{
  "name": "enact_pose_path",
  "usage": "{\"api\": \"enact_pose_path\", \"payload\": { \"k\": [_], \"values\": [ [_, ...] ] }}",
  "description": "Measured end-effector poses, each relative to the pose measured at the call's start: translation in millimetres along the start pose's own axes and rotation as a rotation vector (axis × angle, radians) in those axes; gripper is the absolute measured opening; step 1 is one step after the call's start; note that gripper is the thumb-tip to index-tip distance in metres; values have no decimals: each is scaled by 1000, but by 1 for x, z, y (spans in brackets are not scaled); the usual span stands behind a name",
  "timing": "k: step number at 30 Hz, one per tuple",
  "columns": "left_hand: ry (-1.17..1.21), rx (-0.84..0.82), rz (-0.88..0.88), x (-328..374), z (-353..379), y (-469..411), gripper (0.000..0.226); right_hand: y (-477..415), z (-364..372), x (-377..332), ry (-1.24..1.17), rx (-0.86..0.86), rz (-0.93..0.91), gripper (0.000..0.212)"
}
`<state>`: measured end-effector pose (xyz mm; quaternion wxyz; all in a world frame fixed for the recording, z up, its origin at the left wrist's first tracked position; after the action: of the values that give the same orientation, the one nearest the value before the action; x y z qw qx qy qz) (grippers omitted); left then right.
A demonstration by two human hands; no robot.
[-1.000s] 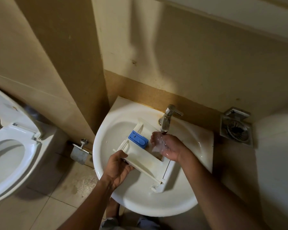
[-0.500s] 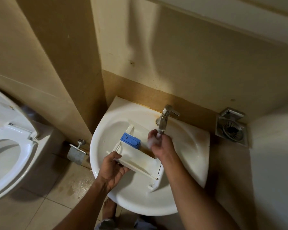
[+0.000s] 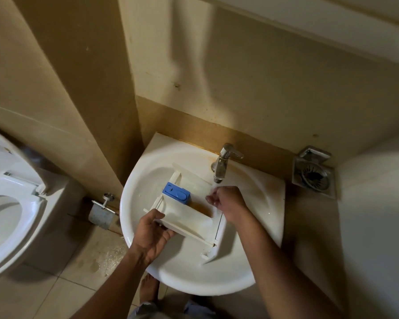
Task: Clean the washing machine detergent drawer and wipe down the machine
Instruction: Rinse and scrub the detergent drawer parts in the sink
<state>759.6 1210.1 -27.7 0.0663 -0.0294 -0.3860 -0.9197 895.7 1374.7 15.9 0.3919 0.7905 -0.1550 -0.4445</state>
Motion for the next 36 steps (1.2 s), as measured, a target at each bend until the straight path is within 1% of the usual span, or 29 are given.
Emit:
{"api": "enact_pose_path", "payload": {
  "k": [2,3,4,6,8,11,12,13,14,15,16,17,18,20,21,22,23,24,25,26,27,28,29,31,33,34,36],
  "values": [
    [7,-7,6,0,0,0,78,-5,10,-4,-581,-174,133,29],
    [5,-12,7,0,0,0,78,-9,16,-6,-766,-220,170,29],
    [1,-18,5,0,0,0,77,-14,22,-6,-878,-230,201,26],
    [-6,-25,-3,-1,-1,-1,76,-18,32,-4,-991,-248,237,18],
    [-12,-28,-12,-1,-1,-2,74,-19,39,1,-993,-296,192,15],
    [-43,-19,-25,-1,1,-3,72,-3,35,1,-665,-451,66,12],
    [-54,-10,-24,-1,0,-3,73,2,30,2,-555,-507,37,14],
    [-60,-1,-22,-2,0,-2,75,8,24,2,-360,-535,-21,19],
    [-60,4,-20,-2,1,-2,76,13,18,1,-73,-534,-125,22],
    [-59,4,-17,-2,1,-1,77,16,11,0,315,-478,-259,20],
    [-58,3,-14,-2,2,0,78,19,7,0,700,-371,-383,18],
    [-59,2,-10,-2,2,1,78,20,-1,-1,1000,-190,-475,23],
    [-59,5,-10,-3,2,1,79,21,-10,-2,1139,6,-531,31],
    [-47,17,-14,-5,1,2,79,33,-33,-6,1058,371,-595,40],
    [-36,19,-8,-5,-1,3,79,35,-43,0,999,457,-576,46],
    [-21,18,3,-5,-4,4,79,33,-50,12,931,446,-482,60],
    [0,16,11,-3,-7,5,79,30,-50,29,793,322,-338,79],
    [18,9,13,0,-11,6,79,29,-42,50,593,136,-201,97],
    [28,-1,3,0,-13,7,79,29,-30,70,386,-42,-104,109],
    [31,-8,-18,-1,-13,7,78,31,-19,85,226,-166,-50,110],
    [32,-9,-43,-7,-12,5,75,31,-15,96,113,-219,-27,101],
    [31,-9,-68,-14,-9,4,72,31,-17,102,26,-210,-30,86],
    [27,-17,-93,-23,-6,3,68,31,-23,104,-33,-163,-52,70],
    [30,-32,-127,-37,-4,0,61,33,-35,101,-95,-90,-83,51],
    [59,-37,-140,-39,-9,-5,56,38,-38,94,-99,-93,-108,43],
    [67,-41,-151,-38,-13,-7,56,42,-39,90,-83,-85,-122,42],
    [50,-29,-198,-37,-21,-10,56,49,-41,82,-47,-14,-141,44]
  ]
}}
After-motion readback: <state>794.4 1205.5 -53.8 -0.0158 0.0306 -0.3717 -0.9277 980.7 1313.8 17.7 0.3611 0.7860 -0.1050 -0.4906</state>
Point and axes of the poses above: each hand's wrist, its own y-axis away from the middle knuckle, its own z-axis out of the palm, x = y × z, the point moved 5 cm from there along -y, towards the middle knuckle, and after that the axes turned 14 degrees about y, right-handed, at the moved point
